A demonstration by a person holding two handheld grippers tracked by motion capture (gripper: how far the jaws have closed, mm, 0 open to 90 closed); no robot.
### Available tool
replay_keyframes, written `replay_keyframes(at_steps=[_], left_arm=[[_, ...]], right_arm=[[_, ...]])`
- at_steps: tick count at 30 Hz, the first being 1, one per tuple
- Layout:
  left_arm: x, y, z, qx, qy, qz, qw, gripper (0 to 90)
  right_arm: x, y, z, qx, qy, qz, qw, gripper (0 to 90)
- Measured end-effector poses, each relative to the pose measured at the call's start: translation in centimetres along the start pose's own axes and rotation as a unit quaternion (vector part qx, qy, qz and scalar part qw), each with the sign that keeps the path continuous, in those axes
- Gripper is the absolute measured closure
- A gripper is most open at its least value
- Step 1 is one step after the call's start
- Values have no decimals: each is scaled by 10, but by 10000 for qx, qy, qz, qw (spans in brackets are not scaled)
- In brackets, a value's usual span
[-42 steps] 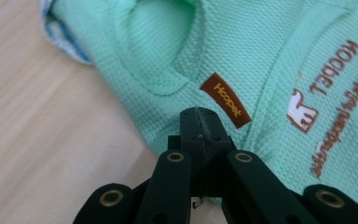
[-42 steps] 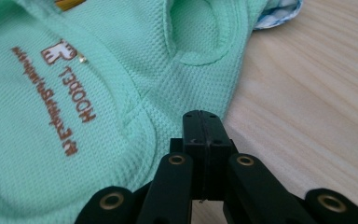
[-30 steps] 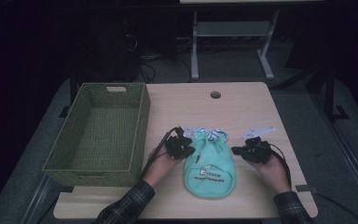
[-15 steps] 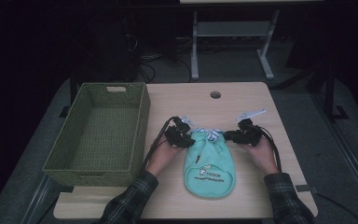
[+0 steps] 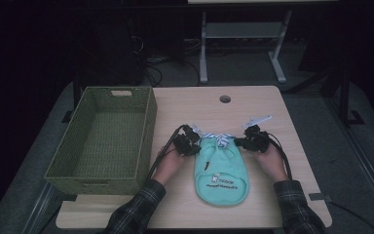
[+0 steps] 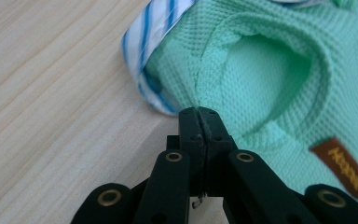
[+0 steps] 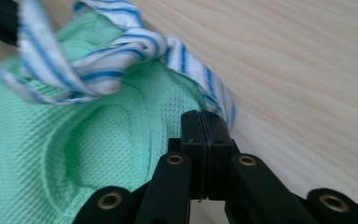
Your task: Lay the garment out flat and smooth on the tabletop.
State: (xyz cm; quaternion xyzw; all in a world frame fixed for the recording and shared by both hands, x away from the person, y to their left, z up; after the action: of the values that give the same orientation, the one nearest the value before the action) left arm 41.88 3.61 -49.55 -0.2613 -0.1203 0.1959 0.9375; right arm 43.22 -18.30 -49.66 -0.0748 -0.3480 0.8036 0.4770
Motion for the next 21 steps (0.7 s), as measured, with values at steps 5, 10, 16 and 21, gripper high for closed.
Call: replay_keyframes(at_steps=[5, 10, 16, 21], left_arm=[[0, 0, 0, -19, 5, 2, 10000, 891], [2, 0, 0, -52, -26, 70, 10000, 816], [9, -3, 12, -304, -113, 116, 9994, 728], [15, -11, 20, -422, -45, 140, 9990, 657]], right_arm=[[-14, 4, -2, 39, 187, -1, 9998, 892], [-14, 5, 1, -146, 40, -58, 9999, 853], [-12, -4, 20, -396, -224, -143, 9989, 776], [-11, -14, 29, -490, -323, -78, 9982, 716]])
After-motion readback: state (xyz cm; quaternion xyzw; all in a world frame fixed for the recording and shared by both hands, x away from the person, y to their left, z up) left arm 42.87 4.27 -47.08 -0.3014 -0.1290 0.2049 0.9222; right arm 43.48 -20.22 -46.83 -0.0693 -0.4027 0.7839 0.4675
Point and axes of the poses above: each handheld gripper's, and its own axes: z roughly backward along the jaws, y roughly out of its underside, x roughly to its left, the point moved 5 cm from there along -z, roughly forward along the jaws, and after that the axes turned 11 degrees about -z, right-handed, at the moved point
